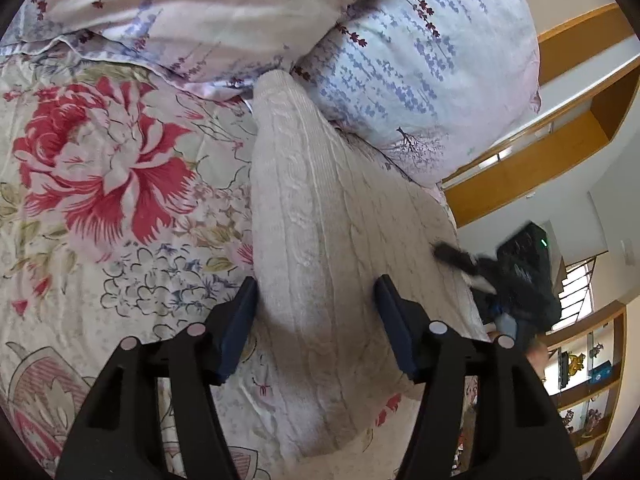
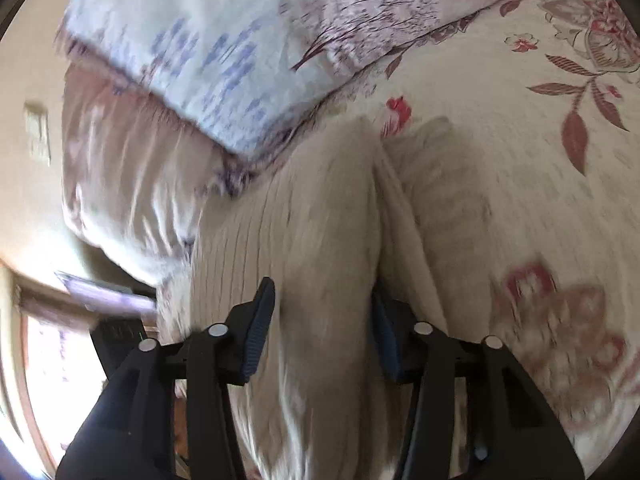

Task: Fold small clothes

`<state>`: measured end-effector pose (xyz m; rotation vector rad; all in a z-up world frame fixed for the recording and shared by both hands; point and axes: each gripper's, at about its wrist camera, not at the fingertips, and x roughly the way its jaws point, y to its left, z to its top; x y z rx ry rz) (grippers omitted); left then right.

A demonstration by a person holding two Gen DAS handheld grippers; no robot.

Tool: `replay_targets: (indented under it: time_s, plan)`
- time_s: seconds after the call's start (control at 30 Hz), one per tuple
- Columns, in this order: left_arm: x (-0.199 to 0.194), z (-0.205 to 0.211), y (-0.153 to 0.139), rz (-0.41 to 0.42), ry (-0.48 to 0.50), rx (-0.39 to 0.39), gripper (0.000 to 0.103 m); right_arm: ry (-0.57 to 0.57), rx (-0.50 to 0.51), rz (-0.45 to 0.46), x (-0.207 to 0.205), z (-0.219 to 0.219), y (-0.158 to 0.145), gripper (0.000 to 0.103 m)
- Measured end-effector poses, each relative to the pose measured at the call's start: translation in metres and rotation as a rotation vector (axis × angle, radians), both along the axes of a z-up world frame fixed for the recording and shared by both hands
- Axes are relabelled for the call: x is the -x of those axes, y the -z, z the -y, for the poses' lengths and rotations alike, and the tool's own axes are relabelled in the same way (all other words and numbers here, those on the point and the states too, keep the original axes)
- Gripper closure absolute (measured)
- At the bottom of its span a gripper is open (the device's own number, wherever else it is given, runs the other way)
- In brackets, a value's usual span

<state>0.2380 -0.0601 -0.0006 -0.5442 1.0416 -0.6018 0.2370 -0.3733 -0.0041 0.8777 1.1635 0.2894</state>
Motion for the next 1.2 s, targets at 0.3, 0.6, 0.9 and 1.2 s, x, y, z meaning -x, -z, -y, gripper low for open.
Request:
replay_targets:
  time_s: [0.3, 0.6, 0.9, 1.2]
  plan:
    - [-0.001, -0.005, 0.006, -0.017, 0.02, 0.036, 0.039, -0.025, 0.262, 0.211, -0.003, -0.019, -0.048, 0.086]
    - [0.005, -0.002, 0.002, 0.005, 0.058, 0.043, 0.039, 0.02, 0.488, 0.31, 0.013, -0.014, -0.087, 0.087]
    - [0.005, 0.007, 0.002, -0.009, 0.099, 0.025, 0.039, 0.094, 0.456, 0.093, 0.009, 0.022, -0.028, 0.084]
    - [0.019, -0.003, -0.018, -0.031, 0.088, -0.009, 0.041, 0.181, 0.294, 0.104, 0.066, 0.058, -0.057, 0.054]
